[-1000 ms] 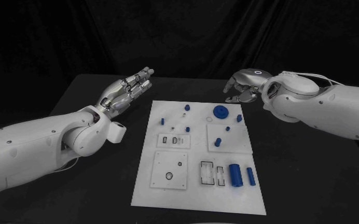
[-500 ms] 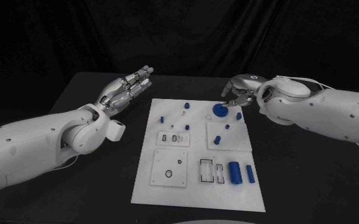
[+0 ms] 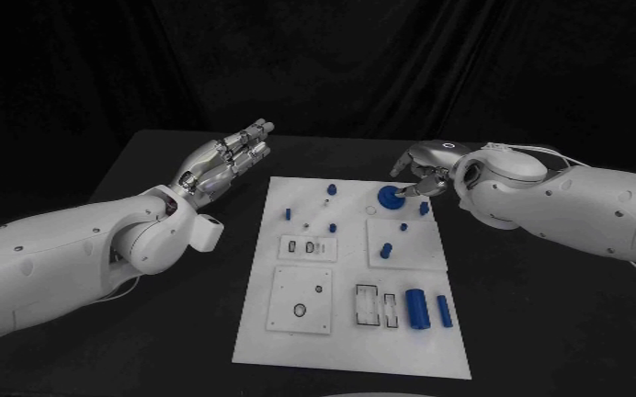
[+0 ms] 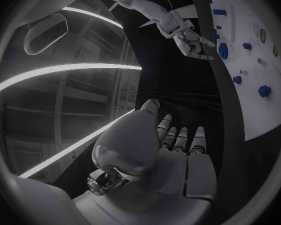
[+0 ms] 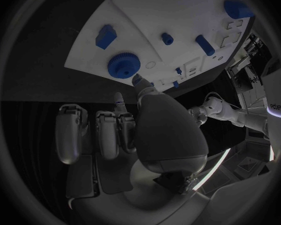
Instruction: Assemble the parts on the task board
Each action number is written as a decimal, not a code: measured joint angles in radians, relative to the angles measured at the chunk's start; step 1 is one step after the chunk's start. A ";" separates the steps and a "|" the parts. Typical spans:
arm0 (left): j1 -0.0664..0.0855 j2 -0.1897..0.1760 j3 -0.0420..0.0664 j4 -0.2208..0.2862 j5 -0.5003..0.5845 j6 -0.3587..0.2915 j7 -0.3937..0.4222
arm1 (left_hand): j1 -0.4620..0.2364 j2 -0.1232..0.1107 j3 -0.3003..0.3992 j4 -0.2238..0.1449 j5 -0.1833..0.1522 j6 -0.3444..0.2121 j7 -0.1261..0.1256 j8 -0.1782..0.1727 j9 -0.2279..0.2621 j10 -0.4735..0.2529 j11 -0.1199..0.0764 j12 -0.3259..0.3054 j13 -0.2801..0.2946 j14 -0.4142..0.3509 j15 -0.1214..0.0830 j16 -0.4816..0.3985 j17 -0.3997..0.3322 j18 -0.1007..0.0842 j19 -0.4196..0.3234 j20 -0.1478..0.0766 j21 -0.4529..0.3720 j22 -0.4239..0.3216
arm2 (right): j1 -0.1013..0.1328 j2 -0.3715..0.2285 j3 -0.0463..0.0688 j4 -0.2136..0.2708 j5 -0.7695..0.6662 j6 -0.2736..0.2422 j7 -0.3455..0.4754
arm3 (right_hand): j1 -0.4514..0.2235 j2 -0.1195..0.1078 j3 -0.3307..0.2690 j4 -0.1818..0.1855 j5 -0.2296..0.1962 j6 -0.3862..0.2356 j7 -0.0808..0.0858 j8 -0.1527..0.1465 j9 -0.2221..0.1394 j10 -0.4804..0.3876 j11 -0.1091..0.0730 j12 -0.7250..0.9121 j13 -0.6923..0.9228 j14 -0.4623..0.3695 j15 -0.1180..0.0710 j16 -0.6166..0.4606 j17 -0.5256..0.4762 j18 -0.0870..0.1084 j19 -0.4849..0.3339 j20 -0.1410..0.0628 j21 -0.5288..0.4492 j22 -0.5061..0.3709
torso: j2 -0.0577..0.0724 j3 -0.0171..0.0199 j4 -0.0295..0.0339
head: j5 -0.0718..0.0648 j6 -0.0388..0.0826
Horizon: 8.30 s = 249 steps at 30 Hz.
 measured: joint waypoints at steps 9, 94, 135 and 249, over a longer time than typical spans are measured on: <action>0.000 -0.001 0.000 -0.002 0.000 0.002 -0.002 | 0.000 0.000 0.004 -0.004 0.000 0.000 0.000 0.000 0.000 0.000 0.000 0.000 0.000 0.000 0.000 0.000 0.000 0.000 0.004 0.004 0.000 0.000 | -0.014 0.014 0.000 -0.018 -0.007 0.001 -0.001 | 0.000 0.000 -0.003 -0.003 0.000 0.022 0.007 0.019 0.017 0.000 0.000 0.000 0.000 0.000 0.000 0.000 0.000 0.000 0.000 0.000 0.011 0.000 | 0.000 0.0004 0.0004 | -0.004 -0.003; 0.000 0.005 0.000 -0.010 0.000 0.043 -0.035 | -0.004 -0.004 0.044 -0.033 0.009 0.007 0.007 0.008 0.001 0.000 0.007 0.000 0.000 0.000 0.029 0.000 0.000 0.000 0.007 0.029 0.000 0.004 | -0.006 0.074 0.002 0.022 -0.051 0.011 0.024 | 0.011 0.006 0.104 -0.095 0.394 0.036 0.036 0.118 0.187 -0.004 0.004 0.000 0.000 0.000 0.000 0.000 0.000 0.000 0.000 0.000 -0.008 0.000 | 0.000 -0.0001 0.0001 | 0.011 -0.039; -0.001 0.021 0.000 -0.022 -0.001 0.054 -0.045 | -0.004 -0.004 0.050 -0.039 0.013 0.003 0.011 0.008 0.000 0.000 0.007 0.000 0.000 0.000 0.028 0.000 -0.001 0.000 0.011 0.032 0.000 0.005 | -0.018 0.302 0.004 -0.111 -0.038 0.053 0.054 | 0.004 -0.002 0.111 -0.096 0.352 0.021 0.025 0.139 0.187 -0.004 0.011 0.000 0.000 -0.004 0.004 0.000 0.000 0.000 0.000 0.000 -0.008 0.000 | 0.000 0.0006 0.0003 | 0.000 -0.052; -0.004 0.008 0.000 -0.020 -0.001 0.063 -0.062 | -0.009 -0.009 0.076 -0.059 0.016 0.007 0.014 0.012 0.001 -0.002 0.013 0.000 0.000 0.000 0.036 0.000 -0.001 0.000 0.014 0.036 0.004 0.006 | -0.050 -0.201 0.000 0.147 -0.057 -0.098 -0.003 | -0.054 0.006 -0.011 0.014 0.035 -0.030 -0.027 -0.002 0.057 -0.005 -0.040 -0.221 0.000 -0.004 -0.043 -0.230 -0.028 0.000 0.000 -0.039 -0.019 0.000 | -0.003 -0.0035 -0.0064 | -0.010 -0.060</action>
